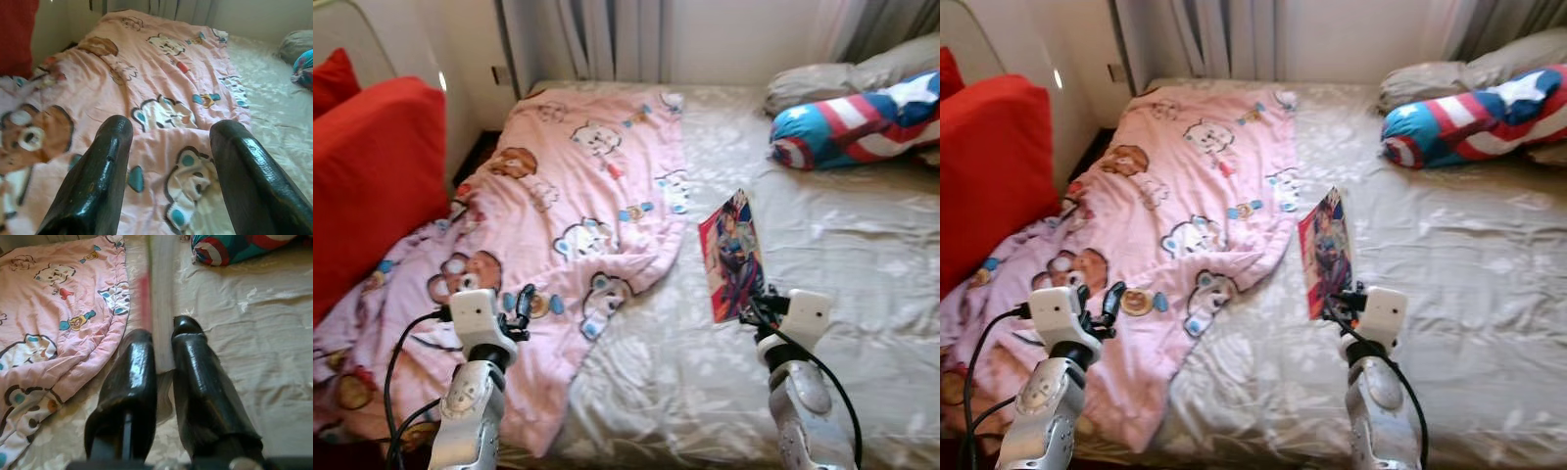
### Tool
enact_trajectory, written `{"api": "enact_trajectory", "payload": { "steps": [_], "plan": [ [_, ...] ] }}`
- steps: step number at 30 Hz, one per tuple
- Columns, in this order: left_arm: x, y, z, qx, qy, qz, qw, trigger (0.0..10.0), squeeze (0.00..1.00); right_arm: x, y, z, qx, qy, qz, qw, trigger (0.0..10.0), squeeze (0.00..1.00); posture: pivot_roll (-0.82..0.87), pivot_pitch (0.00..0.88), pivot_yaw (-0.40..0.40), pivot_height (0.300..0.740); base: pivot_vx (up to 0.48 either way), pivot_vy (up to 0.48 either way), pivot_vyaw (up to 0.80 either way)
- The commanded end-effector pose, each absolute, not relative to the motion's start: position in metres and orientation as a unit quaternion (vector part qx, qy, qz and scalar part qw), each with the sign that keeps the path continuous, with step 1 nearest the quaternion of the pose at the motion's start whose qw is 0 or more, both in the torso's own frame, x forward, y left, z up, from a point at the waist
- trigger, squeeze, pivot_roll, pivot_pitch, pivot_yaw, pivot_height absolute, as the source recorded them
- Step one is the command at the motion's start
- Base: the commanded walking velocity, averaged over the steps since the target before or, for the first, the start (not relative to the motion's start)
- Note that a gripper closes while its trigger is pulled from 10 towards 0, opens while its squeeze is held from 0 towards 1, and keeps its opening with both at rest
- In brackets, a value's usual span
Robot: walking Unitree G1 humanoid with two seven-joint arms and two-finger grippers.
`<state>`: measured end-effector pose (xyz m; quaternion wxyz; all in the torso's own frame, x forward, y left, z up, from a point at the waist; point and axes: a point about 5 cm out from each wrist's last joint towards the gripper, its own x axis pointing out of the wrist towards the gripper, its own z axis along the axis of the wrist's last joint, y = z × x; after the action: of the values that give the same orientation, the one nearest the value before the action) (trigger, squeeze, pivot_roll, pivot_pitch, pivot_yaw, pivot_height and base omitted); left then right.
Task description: Clean up the room
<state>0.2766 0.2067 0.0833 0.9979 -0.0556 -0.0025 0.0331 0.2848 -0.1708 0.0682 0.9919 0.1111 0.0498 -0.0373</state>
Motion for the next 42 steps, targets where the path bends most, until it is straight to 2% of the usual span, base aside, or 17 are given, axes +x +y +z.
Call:
{"api": "enact_trajectory", "payload": {
  "steps": [1,6,13,42],
  "plan": [
    [0.2739,0.2107,0.0815,-0.056,0.0,0.039,0.998,10.0,0.0,0.2877,-0.1687,0.0772,0.113,0.028,-0.032,0.993,10.0,0.0,0.02,0.128,-0.004,0.712,0.0,-0.322,0.0],
    [0.2743,0.2106,0.0817,-0.057,-0.001,0.04,0.998,10.0,0.0,0.2875,-0.1682,0.0757,0.114,0.033,-0.034,0.992,10.0,0.0,0.02,0.128,-0.003,0.712,0.0,-0.322,0.0],
    [0.275,0.2101,0.0818,-0.057,-0.001,0.039,0.998,10.0,0.0,0.2876,-0.1667,0.0758,0.115,0.03,-0.034,0.992,10.0,0.0,0.02,0.128,-0.002,0.712,0.0,-0.322,-0.62],
    [0.278,0.2018,0.079,-0.064,0.004,0.028,0.998,10.0,0.0,0.2889,-0.161,0.0723,0.101,0.047,-0.005,0.994,10.0,0.0,0.0,0.1,0.005,0.712,0.0,-0.322,0.0]
  ]
}}
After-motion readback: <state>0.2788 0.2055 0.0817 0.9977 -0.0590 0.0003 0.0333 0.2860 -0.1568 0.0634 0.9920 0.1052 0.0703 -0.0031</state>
